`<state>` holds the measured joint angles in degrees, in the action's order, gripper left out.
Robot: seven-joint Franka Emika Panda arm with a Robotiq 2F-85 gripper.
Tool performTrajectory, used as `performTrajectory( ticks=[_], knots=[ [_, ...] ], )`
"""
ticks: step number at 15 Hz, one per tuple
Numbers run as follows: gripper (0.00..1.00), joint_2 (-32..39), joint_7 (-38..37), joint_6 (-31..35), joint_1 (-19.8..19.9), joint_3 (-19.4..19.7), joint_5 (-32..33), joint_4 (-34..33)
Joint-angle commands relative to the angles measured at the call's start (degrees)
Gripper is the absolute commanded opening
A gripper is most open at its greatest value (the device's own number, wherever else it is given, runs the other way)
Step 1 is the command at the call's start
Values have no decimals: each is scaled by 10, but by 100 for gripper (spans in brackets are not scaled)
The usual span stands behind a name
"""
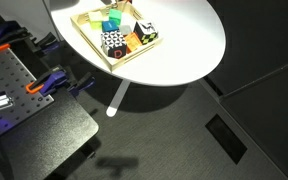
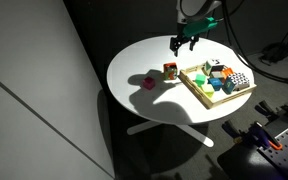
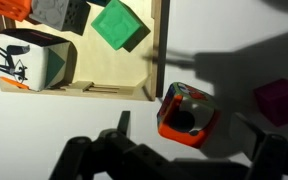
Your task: Pick up the block with a house on it from the table and put it in the tray
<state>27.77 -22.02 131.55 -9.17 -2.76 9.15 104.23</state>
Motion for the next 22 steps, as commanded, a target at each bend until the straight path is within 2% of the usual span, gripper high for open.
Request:
performTrajectory(
  ticks=[1, 10, 16, 22],
  knots=[
    [100, 53, 14, -10, -12, 9, -10, -63],
    [100, 165, -8, -23, -34, 25, -19, -182],
    [100, 234, -48, -70, -52, 43, -32, -269],
    [100, 280, -64, -91, -61, 47, -35, -328]
  ],
)
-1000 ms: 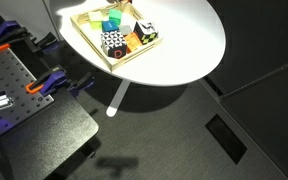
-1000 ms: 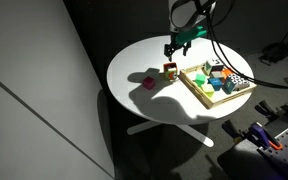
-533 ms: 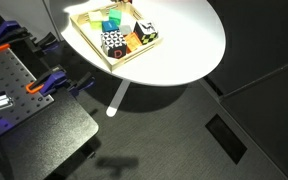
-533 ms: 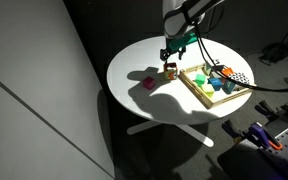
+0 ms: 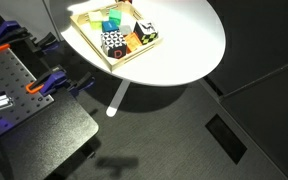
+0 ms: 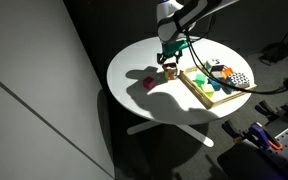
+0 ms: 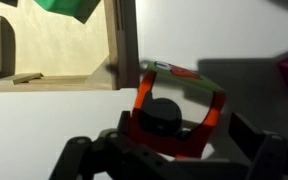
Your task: Pick up the block with a house on it from the table and put it in the tray
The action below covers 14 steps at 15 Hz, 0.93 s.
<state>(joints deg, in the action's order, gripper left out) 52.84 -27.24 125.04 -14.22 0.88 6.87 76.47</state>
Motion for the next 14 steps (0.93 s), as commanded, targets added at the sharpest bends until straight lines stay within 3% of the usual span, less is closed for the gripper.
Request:
performTrajectory(
  ticks=[1, 9, 10, 12, 14],
  knots=[
    [100, 36, -14, -28, -11, 11, -12, -58],
    [100, 72, -14, -60, -15, 19, -7, -103],
    [75, 74, -14, -65, -15, 20, -7, -107],
    [66, 71, -10, -74, -15, 22, -5, -109],
    [49, 62, -6, -87, -13, 22, -5, -108]
  ],
)
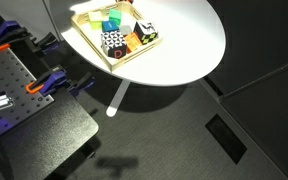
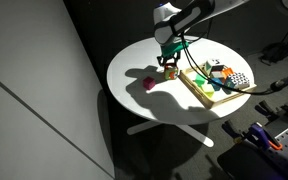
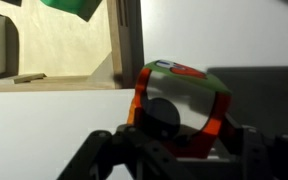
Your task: Pick up the block with a house on it from the table and put it in the tray
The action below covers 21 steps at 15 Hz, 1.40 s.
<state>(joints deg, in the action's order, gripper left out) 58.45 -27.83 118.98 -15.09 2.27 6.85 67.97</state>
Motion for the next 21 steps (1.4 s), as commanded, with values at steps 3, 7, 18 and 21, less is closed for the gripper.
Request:
performTrajectory(
  ticks=[3, 7, 18, 21],
  knots=[
    [30, -9, 4, -40, -2, 10, -2, -17],
    [13, -29, 6, -48, 2, 19, 0, -3],
    [6, -128, 18, -37, 3, 37, 22, 97],
    [6, -159, 26, -42, 4, 39, 36, 143]
  ],
)
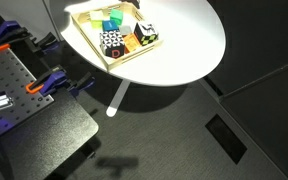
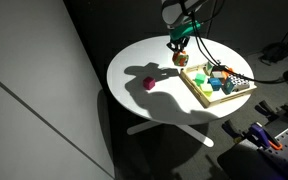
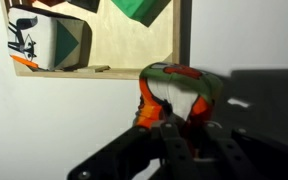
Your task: Pick up the block with a house on it from the table and put it in the tray
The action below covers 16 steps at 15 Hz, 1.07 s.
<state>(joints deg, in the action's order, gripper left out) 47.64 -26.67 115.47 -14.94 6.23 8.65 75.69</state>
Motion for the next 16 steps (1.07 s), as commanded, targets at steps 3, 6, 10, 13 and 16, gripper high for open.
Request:
performTrajectory(
  ticks=[3, 6, 10, 13, 16],
  knots=[
    [7, -81, 21, -8, 3, -1, 34, 113],
    [7, -120, 29, 0, 5, -2, 54, 169],
    [44, -172, 37, 2, 13, -7, 73, 233],
    [54, -206, 45, 8, 21, -13, 74, 270],
    [79, -240, 53, 25, 29, -19, 72, 304]
  ],
)
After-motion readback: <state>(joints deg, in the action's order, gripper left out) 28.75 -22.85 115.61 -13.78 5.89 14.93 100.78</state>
